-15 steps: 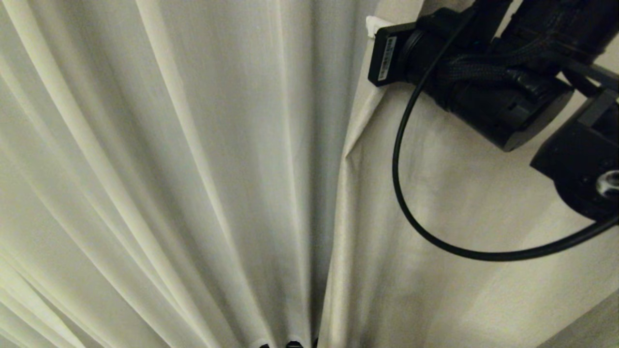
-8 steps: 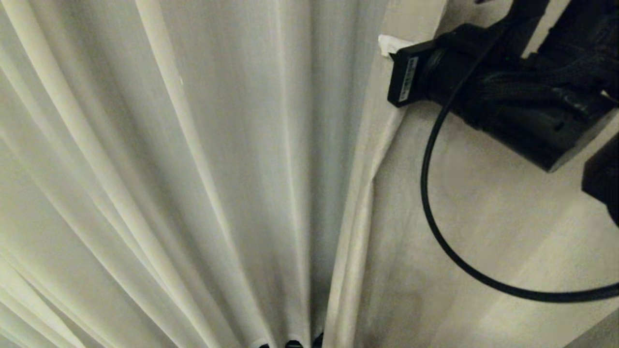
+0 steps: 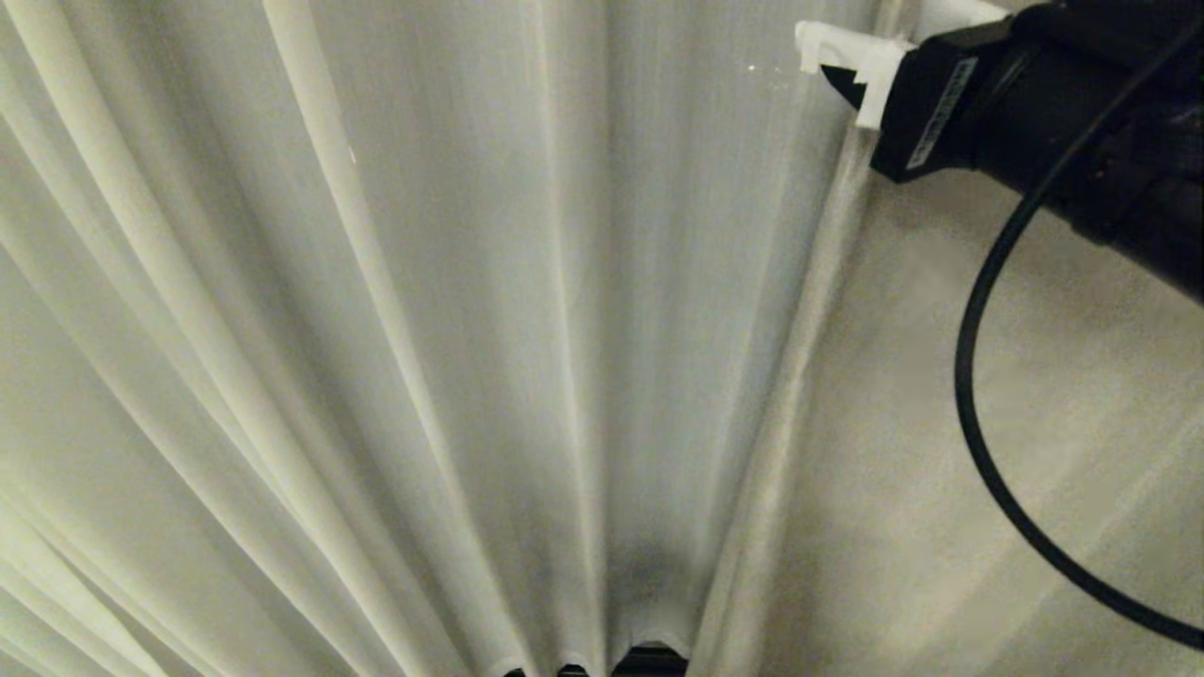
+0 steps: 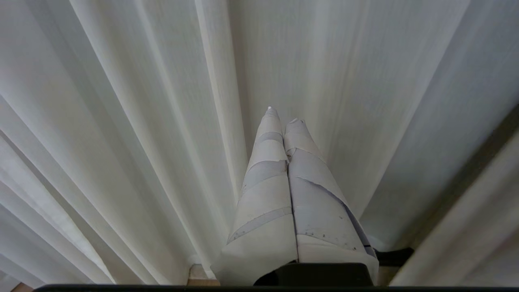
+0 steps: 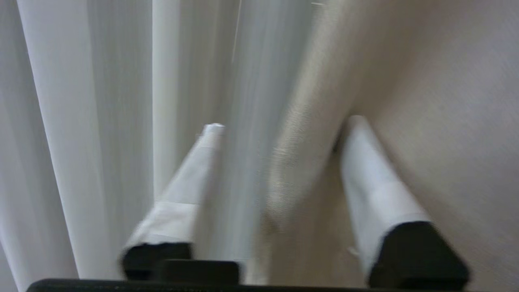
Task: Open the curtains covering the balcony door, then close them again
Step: Close the outer curtains on both sides
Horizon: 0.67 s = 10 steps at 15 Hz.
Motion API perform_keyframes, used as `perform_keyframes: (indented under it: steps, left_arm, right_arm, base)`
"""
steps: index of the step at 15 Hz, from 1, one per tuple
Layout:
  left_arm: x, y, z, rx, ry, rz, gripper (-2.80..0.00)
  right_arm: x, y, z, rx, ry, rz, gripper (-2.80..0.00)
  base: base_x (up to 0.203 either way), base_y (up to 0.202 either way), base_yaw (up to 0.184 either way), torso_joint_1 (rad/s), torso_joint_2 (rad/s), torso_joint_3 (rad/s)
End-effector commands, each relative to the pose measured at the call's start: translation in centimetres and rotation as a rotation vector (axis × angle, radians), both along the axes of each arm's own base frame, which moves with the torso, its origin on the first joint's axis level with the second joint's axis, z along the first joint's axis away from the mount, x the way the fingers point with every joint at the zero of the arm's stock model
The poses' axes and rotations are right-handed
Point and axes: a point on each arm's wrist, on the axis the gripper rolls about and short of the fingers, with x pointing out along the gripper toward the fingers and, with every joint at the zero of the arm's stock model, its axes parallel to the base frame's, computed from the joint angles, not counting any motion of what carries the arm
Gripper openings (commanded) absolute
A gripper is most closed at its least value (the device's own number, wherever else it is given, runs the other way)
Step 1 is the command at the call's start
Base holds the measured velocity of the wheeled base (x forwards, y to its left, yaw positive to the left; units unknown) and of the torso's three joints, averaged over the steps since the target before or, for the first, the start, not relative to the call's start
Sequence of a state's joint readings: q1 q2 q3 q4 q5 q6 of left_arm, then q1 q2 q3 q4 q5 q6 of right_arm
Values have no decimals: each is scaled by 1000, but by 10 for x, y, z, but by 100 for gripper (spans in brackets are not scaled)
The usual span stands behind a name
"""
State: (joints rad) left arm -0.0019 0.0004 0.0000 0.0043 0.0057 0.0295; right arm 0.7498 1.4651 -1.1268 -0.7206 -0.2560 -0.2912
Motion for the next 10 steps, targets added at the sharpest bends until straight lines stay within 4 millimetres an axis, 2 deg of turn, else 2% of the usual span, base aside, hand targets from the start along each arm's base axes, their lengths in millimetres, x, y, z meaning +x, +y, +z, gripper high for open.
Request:
perform_keyframes:
  steps: [1,3,8,10]
  left_arm:
    - [0,0,0,1,-1,1,-280]
    - [0,0,0,0,-2,1,-280]
    - [0,0,0,0,0,1,-280]
    - [0,0,0,0,0,1,-280]
  right_arm:
    - [-23,-22,3,11,-26,-6,0]
    - [-41,-39,-9,-11,-13,-12,0]
    - [-97,-91,-65,-85,51,-16,0]
    - [-112,-105,-87,-117,77,-17,0]
  base:
    - [0,0,0,0,0,0]
    - [0,0,0,0,0,0]
    - [0,0,0,0,0,0]
    - [0,0,0,0,0,0]
